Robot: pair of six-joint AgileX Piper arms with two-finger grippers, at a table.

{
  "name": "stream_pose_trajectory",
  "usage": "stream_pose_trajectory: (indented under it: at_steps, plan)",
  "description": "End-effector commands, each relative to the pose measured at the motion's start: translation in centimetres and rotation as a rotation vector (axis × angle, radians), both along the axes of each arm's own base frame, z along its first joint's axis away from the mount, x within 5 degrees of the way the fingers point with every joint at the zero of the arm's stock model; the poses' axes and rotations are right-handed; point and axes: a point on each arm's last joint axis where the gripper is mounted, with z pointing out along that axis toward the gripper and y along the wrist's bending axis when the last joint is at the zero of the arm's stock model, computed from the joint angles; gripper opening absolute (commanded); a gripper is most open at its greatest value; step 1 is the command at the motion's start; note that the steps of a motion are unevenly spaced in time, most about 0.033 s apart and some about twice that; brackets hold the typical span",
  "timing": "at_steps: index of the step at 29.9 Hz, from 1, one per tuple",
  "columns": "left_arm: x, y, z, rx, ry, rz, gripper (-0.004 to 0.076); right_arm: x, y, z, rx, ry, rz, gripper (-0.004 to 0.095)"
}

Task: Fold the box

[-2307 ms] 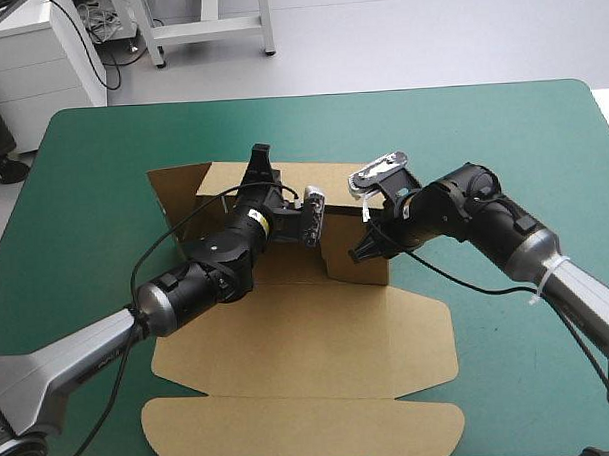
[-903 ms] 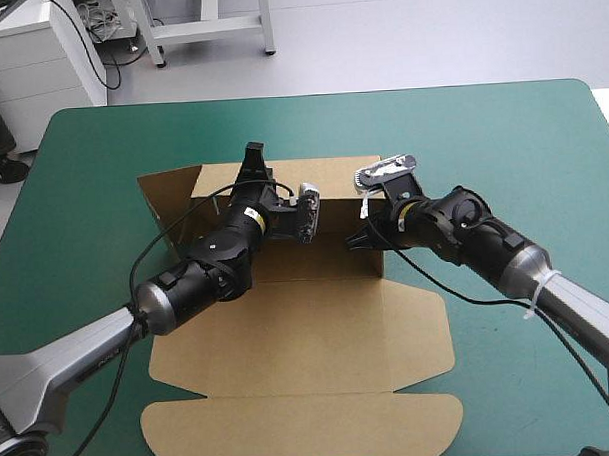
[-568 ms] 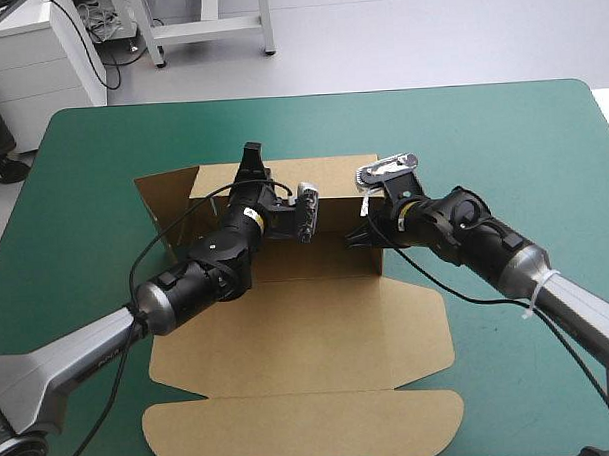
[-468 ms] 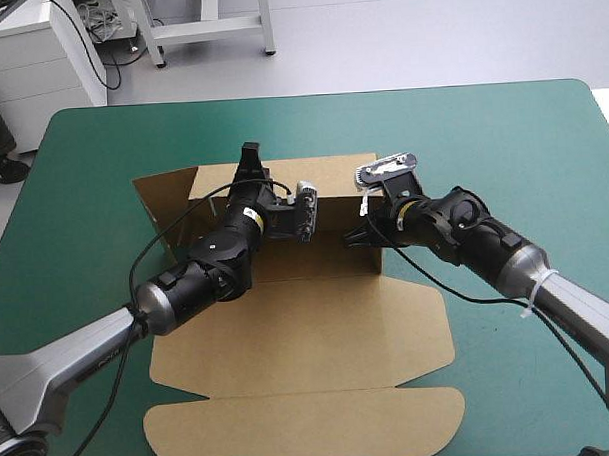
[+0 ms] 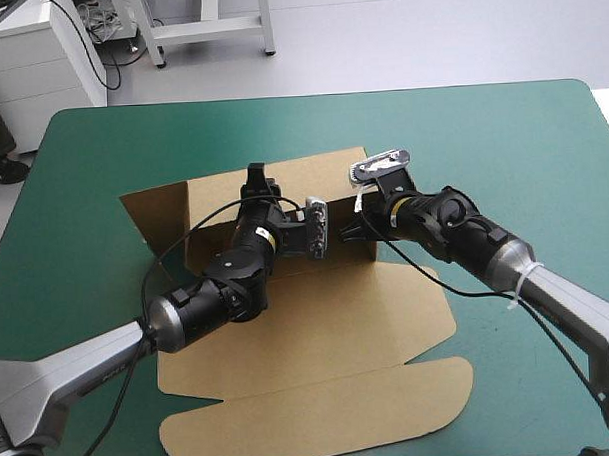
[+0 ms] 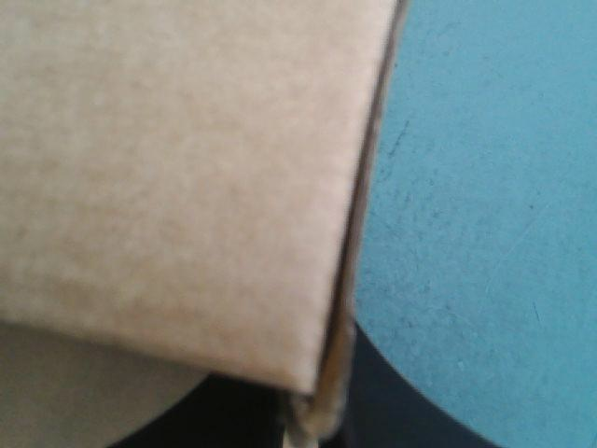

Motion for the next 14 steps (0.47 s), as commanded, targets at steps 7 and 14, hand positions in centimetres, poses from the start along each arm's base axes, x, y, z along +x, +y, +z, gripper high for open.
stream_pose_trajectory:
  at_steps: [7,14]
  plan:
    - [-3.8,0.1,5.1,-0.219,-0.057,-0.057,0.044,1.5,-0.7,2.8,0.113,-0.155,-0.021,-0.0019]
    - [-6.9,0.4,7.0,-0.359,0.0,-0.068,0.044,2.3,-2.1,2.8,0.108,-0.159,-0.068,-0.002]
